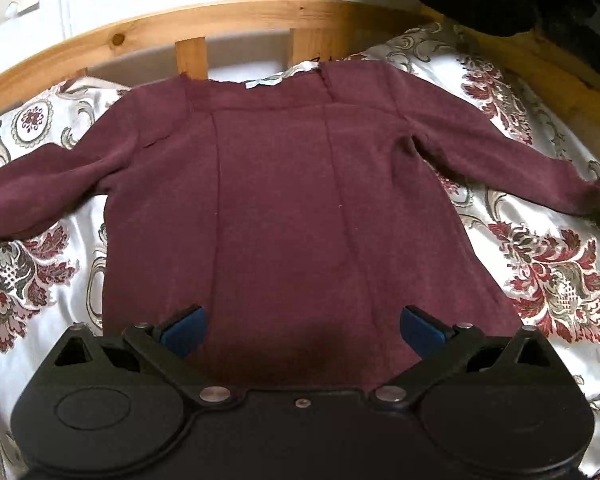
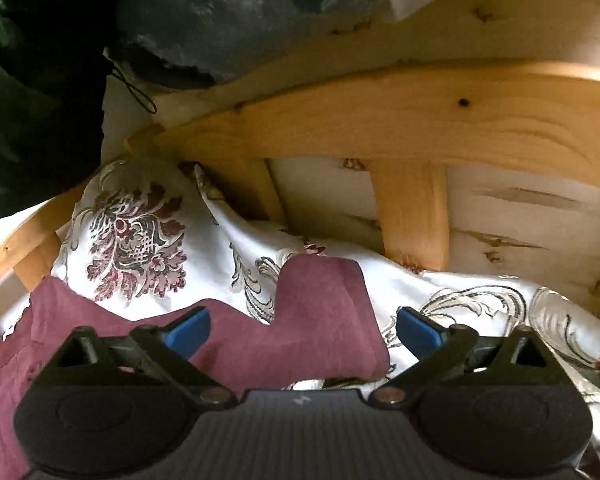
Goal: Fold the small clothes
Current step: 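Grasp the maroon sleeve cuff with the right tool and lift it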
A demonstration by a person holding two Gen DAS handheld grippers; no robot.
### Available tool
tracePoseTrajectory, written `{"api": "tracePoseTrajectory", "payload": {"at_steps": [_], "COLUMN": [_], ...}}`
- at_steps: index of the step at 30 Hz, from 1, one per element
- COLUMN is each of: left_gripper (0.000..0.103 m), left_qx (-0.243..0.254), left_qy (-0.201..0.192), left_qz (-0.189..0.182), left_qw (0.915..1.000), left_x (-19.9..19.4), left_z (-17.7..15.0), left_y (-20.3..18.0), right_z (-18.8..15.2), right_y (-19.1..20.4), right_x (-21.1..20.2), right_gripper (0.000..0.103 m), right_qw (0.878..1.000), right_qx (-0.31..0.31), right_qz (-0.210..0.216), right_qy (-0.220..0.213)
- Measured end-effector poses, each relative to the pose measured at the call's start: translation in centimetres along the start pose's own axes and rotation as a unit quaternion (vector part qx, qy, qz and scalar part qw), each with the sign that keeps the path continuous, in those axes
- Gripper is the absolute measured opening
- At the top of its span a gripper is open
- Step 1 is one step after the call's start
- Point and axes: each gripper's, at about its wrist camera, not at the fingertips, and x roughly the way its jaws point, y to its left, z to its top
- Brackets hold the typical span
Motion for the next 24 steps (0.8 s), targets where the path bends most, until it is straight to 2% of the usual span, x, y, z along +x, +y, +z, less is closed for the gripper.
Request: {"api": "tracePoseTrajectory", "payload": {"at_steps": [1,4,6,9,13,17,19,24], "left_gripper": [0.102,0.102,0.102,0.102,0.102,0.102,0.102,0.102], "left_qx": [-0.001,-0.011,-0.024,-0.041,-0.063,-0.094,-0.113,-0.164], "left_qy": [0.002,0.008,0.013,0.007,-0.005,-0.021,-0.036,-0.072], "left_qz": [0.004,0.013,0.013,0.014,0.031,0.026,0.028,0.043], "left_qw": [1.0000,0.9998,0.9995,0.9990,0.9975,0.9950,0.9925,0.9830], "left_x": [0.1,0.1,-0.1,-0.9,-2.1,-3.3,-4.0,-5.4], "left_z": [0.0,0.3,0.5,0.9,1.3,2.0,2.7,3.8], "left_y": [0.1,0.5,0.9,1.6,2.9,4.5,5.8,9.6], "right_z": [0.0,-0.2,-0.2,0.0,0.3,0.1,0.0,-0.8], "right_y": [0.0,0.3,0.6,1.2,3.5,8.2,11.2,19.6], "right_x": [0.2,0.4,0.5,0.0,-1.5,-4.1,-5.5,-8.6], "right_gripper": [0.089,0.067,0.037,0.021,0.017,0.016,0.016,0.015], "right_qw": [1.000,1.000,1.000,0.999,0.994,0.976,0.963,0.932], "right_qx": [-0.001,-0.005,-0.009,-0.015,-0.067,-0.162,-0.206,-0.287], "right_qz": [-0.002,-0.011,-0.023,-0.042,-0.062,-0.063,-0.045,0.045], "right_qy": [0.003,0.009,0.008,-0.008,-0.061,-0.133,-0.167,-0.218]}}
